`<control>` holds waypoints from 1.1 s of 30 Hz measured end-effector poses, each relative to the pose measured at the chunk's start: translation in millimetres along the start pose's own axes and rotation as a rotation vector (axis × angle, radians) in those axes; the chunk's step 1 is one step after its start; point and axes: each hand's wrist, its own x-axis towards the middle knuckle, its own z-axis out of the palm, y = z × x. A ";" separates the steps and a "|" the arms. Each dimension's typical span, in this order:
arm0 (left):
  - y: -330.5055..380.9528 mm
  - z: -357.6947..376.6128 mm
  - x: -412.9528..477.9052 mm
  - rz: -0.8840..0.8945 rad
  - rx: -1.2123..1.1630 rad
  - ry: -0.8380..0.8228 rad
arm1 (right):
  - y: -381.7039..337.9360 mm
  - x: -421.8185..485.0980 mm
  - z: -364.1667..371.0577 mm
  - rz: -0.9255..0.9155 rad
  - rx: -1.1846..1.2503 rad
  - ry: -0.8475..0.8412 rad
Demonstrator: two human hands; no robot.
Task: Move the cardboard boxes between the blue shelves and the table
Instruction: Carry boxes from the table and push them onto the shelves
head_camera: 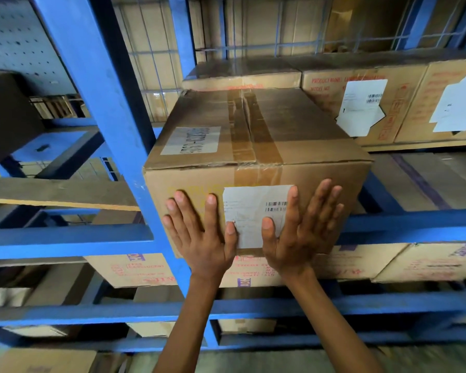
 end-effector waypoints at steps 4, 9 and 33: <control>-1.5 -1.1 1.9 -0.015 -0.019 -0.040 | 0.3 2.1 0.5 0.017 -0.007 -0.024; 1.7 -18.1 3.2 -0.040 -0.122 -0.147 | -4.7 10.2 -17.9 0.037 0.013 -0.075; 243.1 -208.2 -185.1 0.588 -1.281 -1.271 | -38.1 -198.0 -444.2 1.217 -0.812 -0.540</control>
